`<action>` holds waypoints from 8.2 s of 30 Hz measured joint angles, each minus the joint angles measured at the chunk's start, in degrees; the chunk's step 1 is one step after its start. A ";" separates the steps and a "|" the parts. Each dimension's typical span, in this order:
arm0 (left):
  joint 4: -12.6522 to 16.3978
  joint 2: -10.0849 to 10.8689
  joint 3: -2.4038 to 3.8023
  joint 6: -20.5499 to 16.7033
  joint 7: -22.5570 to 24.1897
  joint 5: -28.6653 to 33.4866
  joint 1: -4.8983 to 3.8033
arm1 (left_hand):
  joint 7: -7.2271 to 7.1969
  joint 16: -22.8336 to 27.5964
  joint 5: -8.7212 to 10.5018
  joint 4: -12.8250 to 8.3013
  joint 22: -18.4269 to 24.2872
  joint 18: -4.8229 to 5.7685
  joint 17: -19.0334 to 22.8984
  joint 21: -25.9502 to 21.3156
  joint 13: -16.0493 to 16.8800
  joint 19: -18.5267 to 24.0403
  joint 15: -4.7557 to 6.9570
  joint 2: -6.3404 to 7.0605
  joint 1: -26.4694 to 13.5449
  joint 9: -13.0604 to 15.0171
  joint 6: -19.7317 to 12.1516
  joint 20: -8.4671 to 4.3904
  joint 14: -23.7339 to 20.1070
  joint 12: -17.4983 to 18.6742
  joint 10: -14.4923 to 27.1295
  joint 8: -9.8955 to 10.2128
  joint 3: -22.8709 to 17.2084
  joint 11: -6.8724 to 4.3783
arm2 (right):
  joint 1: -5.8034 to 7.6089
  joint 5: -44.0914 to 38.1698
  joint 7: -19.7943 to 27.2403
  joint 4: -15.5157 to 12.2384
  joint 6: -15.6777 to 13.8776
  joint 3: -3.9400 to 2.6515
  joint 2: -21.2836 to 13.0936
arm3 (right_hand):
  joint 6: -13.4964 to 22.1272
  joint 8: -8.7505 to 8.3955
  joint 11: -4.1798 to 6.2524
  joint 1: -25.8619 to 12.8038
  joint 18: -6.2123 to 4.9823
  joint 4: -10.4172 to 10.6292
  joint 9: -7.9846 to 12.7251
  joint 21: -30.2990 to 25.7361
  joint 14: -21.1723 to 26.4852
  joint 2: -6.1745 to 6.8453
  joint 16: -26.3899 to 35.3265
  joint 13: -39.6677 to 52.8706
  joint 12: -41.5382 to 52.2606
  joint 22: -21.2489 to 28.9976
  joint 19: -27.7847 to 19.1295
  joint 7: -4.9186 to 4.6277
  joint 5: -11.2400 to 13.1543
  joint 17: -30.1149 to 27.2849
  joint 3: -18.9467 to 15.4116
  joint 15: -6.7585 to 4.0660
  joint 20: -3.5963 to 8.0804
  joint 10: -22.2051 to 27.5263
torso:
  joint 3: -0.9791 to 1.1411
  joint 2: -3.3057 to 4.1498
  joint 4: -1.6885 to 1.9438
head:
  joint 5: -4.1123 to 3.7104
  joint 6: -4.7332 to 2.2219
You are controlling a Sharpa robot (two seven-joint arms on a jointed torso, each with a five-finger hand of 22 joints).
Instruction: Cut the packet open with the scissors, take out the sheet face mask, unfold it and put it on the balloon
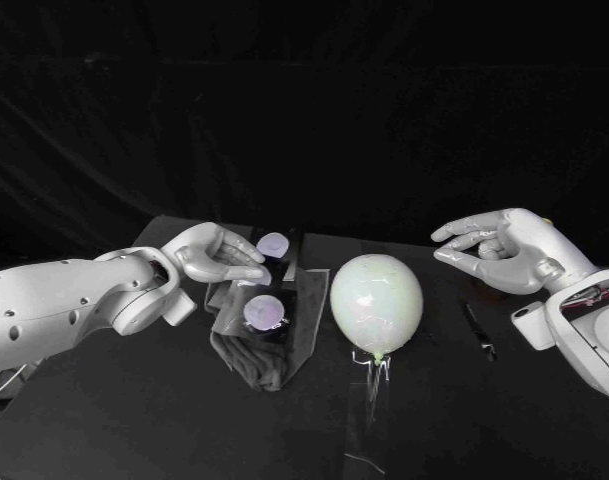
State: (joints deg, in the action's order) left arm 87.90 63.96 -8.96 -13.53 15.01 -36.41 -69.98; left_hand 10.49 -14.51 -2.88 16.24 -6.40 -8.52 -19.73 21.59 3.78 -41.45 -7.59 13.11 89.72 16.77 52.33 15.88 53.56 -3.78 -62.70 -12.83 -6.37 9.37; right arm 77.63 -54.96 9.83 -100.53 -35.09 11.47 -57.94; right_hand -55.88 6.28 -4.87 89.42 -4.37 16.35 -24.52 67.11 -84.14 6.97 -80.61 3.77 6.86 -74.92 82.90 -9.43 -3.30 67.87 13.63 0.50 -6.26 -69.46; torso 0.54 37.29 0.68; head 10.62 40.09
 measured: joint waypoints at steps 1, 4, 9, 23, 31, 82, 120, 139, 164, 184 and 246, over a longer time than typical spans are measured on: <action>0.03 0.13 -0.06 -0.15 -0.37 -1.77 0.54 | -0.42 0.78 0.00 0.02 1.31 1.63 0.37 -2.89 0.00 4.34 -0.54 -0.58 0.58 -0.14 -0.42 0.46 -1.57 0.00 0.53 0.37 1.34 0.42 | -0.25 -0.62 -0.23 0.30 0.09 0.00 0.59 | 0.00 -0.22 -0.07 -0.14 0.00 0.00 0.04 0.00 0.00 0.14 0.00 0.00 -0.12 -0.01 0.00 0.00 0.00 0.00 0.00 0.00 0.00 -0.03 | -0.03 -0.02 0.07 | 0.49 0.27; 0.03 0.27 -0.08 -0.57 -0.92 -5.51 1.65 | -0.99 2.93 0.00 0.07 3.42 4.52 1.49 -9.63 -0.04 15.83 -1.55 -1.92 1.92 -0.57 -1.82 0.89 -5.21 0.00 2.69 1.37 4.14 0.59 | -0.66 -1.83 -0.74 0.86 0.24 0.00 1.70 | 0.01 -0.22 -0.26 -0.14 0.00 0.00 0.07 0.00 0.00 0.14 0.00 0.00 -0.13 -0.02 0.00 -0.01 0.00 0.01 0.00 0.00 0.00 0.16 | -0.13 -0.07 0.27 | 1.76 1.03; -0.18 -0.01 -0.14 -2.04 -1.39 -13.03 2.92 | -0.11 5.41 0.00 0.39 3.85 4.62 2.90 -12.62 -0.17 20.60 -2.70 -1.86 2.97 -1.34 -3.92 0.98 -8.42 0.00 6.07 2.77 8.42 0.85 | -1.21 -3.45 -1.70 1.67 0.48 0.00 3.00 | 0.41 -0.55 -0.48 -0.39 0.01 0.16 0.30 -0.47 0.00 0.34 -0.22 0.01 -0.72 -0.03 -0.01 -0.39 0.00 -0.03 0.16 0.00 -0.01 0.38 | -0.24 -0.10 0.44 | 2.69 1.90; 1.67 -2.16 -0.24 -9.37 -3.48 -34.07 6.91 | -1.80 12.74 0.00 1.14 4.50 4.62 13.17 -16.54 -1.46 28.02 0.26 4.73 1.83 -5.89 -20.06 0.76 -38.28 1.42 35.92 8.28 19.29 -2.81 | -2.48 -5.78 -3.64 2.91 0.67 -0.03 4.15 | 0.68 -1.10 -0.68 -0.61 0.01 -0.17 0.53 -0.92 0.23 0.56 -0.22 0.01 -1.47 -0.01 -0.24 -0.65 0.15 -0.40 0.49 0.22 -0.23 0.58 | -0.10 -0.22 0.31 | 3.59 2.98; 0.85 -3.95 -0.25 -9.84 -7.73 -41.66 7.69 | -1.98 12.74 0.00 1.07 4.52 4.62 13.50 -16.99 -1.47 28.75 1.33 4.70 -0.02 -6.16 -21.03 0.69 -39.53 1.44 38.32 8.42 19.49 -3.03 | -2.98 -6.38 -4.21 2.85 0.77 -0.03 4.16 | 0.69 -1.10 -0.68 -0.61 0.01 -0.23 0.53 -1.19 0.23 0.56 -0.18 0.02 -1.48 0.01 -0.24 -0.64 0.21 -0.50 0.55 0.22 -0.23 0.58 | -0.10 -0.24 0.25 | 3.37 2.85; -2.13 -8.70 0.54 -4.74 -17.35 -48.35 7.28 | 0.34 7.29 -0.29 0.48 3.74 2.72 8.08 -12.04 -0.33 16.00 -1.51 -5.31 8.44 -3.12 -10.94 0.51 -18.63 -0.24 21.54 5.05 2.43 0.94 | -3.11 -7.11 -5.29 0.90 0.55 -0.15 1.93 | 0.67 -1.09 -0.88 -0.62 0.02 -0.06 0.61 -1.22 0.23 0.56 -0.04 0.04 -1.69 -0.03 -0.46 -0.43 0.20 -0.58 1.34 0.22 -0.41 0.38 | -0.12 -0.29 0.40 | 2.05 3.93; -1.02 -6.33 1.60 -3.99 -13.05 -40.74 7.35 | -0.26 5.08 -0.09 0.42 2.82 1.90 6.77 -9.56 0.04 7.81 -2.35 -7.64 9.74 -0.88 2.86 -0.69 -7.77 -1.11 7.15 -1.30 -1.57 0.06 | -3.12 -6.82 -5.36 0.95 0.56 -0.16 1.55 | 0.50 -1.09 -0.77 -0.62 0.02 0.09 0.62 -1.45 0.23 0.56 -0.17 0.13 -1.68 -0.03 -0.46 -0.25 0.20 -0.75 1.49 0.22 -0.41 0.05 | -0.12 -0.29 0.47 | 1.74 3.58; -1.37 -5.55 2.36 -1.64 -11.06 -34.44 7.30 | -0.35 5.93 -0.09 -0.04 2.93 1.68 7.26 -10.25 -0.13 7.84 -2.16 -7.13 10.32 -1.21 3.37 -0.67 -7.57 -0.17 6.77 -1.37 -2.04 0.05 | -3.12 -6.54 -5.35 1.01 0.56 -0.16 1.49 | 0.48 -1.09 -0.87 -0.62 0.02 0.09 0.63 -1.78 0.23 0.56 -0.06 0.18 -1.68 0.01 -0.47 -0.22 0.20 -0.76 1.81 0.22 -0.41 -0.04 | -0.09 -0.28 0.38 | 1.70 3.68; -3.10 -5.49 3.13 1.72 -9.90 -23.35 6.95 | 0.21 7.42 -0.11 0.32 3.31 -1.21 8.09 -12.28 -0.11 9.10 -2.56 -5.87 6.62 -2.21 2.81 0.50 -8.00 0.02 7.30 -0.76 4.04 0.98 | -3.12 -6.23 -5.33 1.05 0.64 -0.16 1.43 | 0.46 -1.09 -0.87 -0.62 0.02 0.09 0.65 -2.09 0.23 0.55 -0.05 0.17 -1.68 0.00 -0.47 -0.44 0.20 -1.08 1.81 0.22 -0.41 -0.03 | -0.10 -0.26 0.40 | 1.57 3.70; -3.75 -5.79 3.05 0.82 -9.69 -22.59 7.03 | -2.29 6.74 0.48 0.36 3.31 -1.22 8.01 -11.94 -0.18 4.75 -0.89 -11.53 12.32 -1.40 7.74 -3.81 -2.84 0.01 0.79 -3.29 -6.26 -0.76 | -3.12 -6.11 -5.28 0.98 0.63 -0.17 1.31 | 0.40 -1.09 -0.87 -0.62 0.02 0.09 0.67 -2.10 0.23 0.56 -0.04 0.16 -1.68 -0.03 -0.47 -0.37 0.20 -1.13 1.81 0.22 -0.41 -0.03 | -0.10 -0.26 0.40 | 1.37 3.62; -4.06 -10.82 4.80 3.44 -0.35 17.39 -2.12 | -0.95 3.58 0.23 -1.38 -0.45 -1.17 6.75 -4.92 -0.06 -9.91 1.05 -7.57 3.96 2.24 5.77 -0.42 4.83 0.01 -2.93 -9.44 -15.09 -1.78 | 4.52 0.66 -5.68 8.81 2.94 -1.22 8.77 | -2.07 -0.53 2.41 -5.70 0.06 -0.01 0.41 1.41 0.20 1.10 -2.19 8.61 6.59 0.00 -0.09 1.67 -3.98 2.66 2.44 -1.90 1.41 -10.76 | -0.10 -0.27 0.32 | -2.74 -5.82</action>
State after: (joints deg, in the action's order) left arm 83.85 53.14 -4.16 -10.09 14.66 -19.02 -72.09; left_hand 9.54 -10.93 -2.65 14.86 -6.85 -9.69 -12.98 16.67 3.72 -51.36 -6.55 5.54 93.69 19.01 58.10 15.46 58.39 -3.78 -65.63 -22.27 -21.45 7.59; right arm 82.15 -54.30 4.16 -91.72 -32.15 10.24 -49.17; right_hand -57.95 5.75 -2.47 83.72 -4.31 16.33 -24.11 68.52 -83.94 8.07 -82.80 12.38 13.45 -74.92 82.81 -7.76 -7.29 70.53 16.07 -1.39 -4.85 -80.22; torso 0.44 37.02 1.00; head 7.88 34.27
